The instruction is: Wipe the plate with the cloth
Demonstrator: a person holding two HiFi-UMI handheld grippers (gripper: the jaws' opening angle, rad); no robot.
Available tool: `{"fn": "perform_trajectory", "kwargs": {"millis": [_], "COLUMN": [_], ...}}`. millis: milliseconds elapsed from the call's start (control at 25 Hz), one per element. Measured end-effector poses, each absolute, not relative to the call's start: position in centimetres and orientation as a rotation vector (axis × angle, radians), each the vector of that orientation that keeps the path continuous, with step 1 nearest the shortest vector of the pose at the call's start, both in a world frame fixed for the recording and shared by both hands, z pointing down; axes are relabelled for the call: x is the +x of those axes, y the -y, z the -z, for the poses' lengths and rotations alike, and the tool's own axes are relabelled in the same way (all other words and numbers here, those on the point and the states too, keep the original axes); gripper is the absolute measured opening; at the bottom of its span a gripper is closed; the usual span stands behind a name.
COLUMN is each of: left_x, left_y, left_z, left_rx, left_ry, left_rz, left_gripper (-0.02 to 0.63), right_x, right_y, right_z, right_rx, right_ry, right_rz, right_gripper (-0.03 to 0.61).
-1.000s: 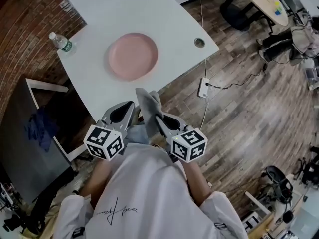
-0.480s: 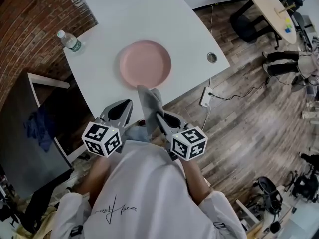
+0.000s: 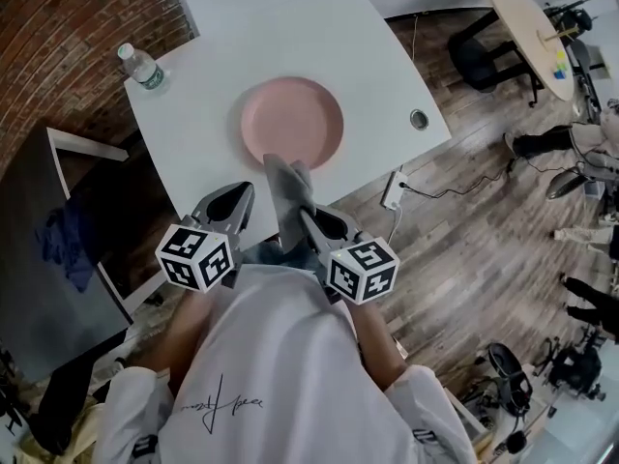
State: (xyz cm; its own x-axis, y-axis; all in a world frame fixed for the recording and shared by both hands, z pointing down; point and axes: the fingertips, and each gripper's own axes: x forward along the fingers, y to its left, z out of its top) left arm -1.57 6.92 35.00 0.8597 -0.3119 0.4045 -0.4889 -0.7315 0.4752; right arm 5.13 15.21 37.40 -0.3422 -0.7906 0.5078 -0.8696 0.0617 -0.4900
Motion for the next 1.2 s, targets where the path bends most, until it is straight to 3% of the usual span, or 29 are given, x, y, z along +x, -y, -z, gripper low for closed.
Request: {"fn": "perform_trajectory", "kwargs": {"millis": [1200], "left_x": [-0.7], "left_y": [1.7], "left_z": [-44.2], "left_rx": [2.201], "left_ry": [0.741], "left_rz": [-0.469], "left_gripper": [0.014], "right_x": [12.9], "right_y": [-9.2], "right_z": [-43.9], "right_rx": [1.641], "right_ry": [1.934], "right_rz": [-1.095], "right_gripper": [0.032]}}
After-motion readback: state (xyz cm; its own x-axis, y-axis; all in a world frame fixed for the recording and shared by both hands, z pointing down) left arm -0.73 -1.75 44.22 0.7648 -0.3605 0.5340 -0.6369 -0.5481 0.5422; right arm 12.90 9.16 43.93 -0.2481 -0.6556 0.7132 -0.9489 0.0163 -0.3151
